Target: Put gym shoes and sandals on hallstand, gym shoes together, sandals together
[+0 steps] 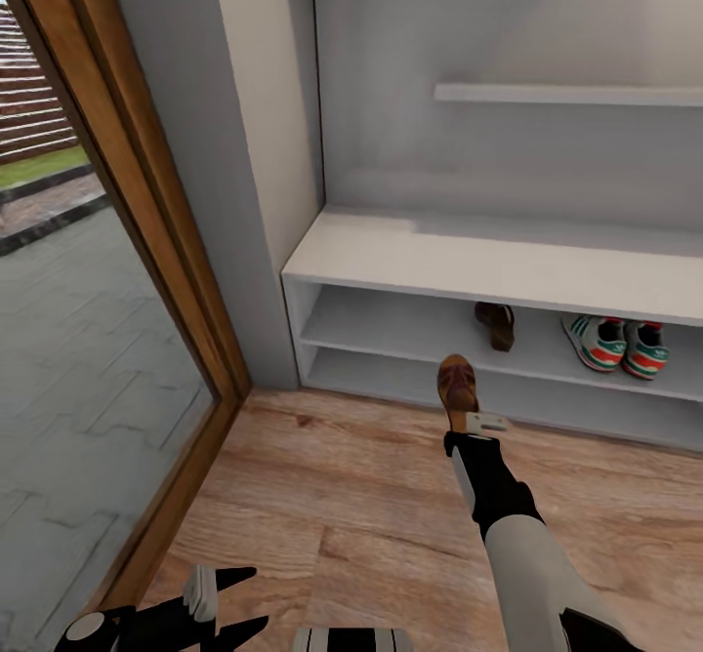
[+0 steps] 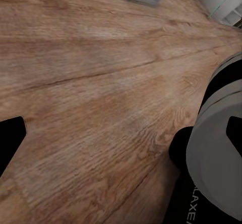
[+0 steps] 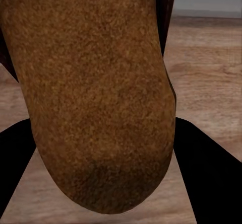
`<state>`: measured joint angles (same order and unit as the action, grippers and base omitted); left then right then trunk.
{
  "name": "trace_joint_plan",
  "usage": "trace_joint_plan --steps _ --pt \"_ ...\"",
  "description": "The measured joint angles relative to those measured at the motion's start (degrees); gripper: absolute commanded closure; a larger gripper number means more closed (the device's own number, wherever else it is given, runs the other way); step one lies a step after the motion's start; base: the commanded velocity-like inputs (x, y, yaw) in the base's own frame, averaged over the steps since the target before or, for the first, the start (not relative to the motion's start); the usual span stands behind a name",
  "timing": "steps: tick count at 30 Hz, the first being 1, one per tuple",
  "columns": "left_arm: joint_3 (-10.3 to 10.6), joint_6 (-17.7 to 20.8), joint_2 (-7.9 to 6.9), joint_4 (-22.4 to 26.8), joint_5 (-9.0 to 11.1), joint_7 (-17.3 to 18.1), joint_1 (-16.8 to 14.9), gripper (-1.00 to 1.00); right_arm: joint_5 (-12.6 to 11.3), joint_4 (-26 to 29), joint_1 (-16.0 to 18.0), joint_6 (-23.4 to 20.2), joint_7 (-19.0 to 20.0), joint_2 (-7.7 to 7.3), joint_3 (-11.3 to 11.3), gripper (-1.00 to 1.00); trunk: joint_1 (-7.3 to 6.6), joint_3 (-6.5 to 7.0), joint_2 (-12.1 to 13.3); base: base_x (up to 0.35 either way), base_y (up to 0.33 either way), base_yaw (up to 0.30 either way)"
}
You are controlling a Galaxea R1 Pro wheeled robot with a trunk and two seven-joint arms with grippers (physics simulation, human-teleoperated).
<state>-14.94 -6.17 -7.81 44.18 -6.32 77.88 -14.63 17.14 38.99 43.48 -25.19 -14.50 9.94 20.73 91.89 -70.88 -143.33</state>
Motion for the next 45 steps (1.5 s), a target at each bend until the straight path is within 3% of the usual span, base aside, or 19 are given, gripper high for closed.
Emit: trace_joint_plan --steps 30,45 --pt "-0.68 0.0 0.12 -0.28 0.35 -1.49 0.25 -1.0 0.11 0.56 -0.09 -0.01 -0.2 0.0 0.1 1.0 0.0 -0.49 0.0 0.051 -0.001 0.033" --pt "-0.74 0.0 0.12 -0.28 0.36 -1.49 0.25 -1.0 0.03 1.0 -0.16 1.86 -0.34 0.0 0.17 1.0 0.0 0.73 0.0 0.0 0.0 0.0"
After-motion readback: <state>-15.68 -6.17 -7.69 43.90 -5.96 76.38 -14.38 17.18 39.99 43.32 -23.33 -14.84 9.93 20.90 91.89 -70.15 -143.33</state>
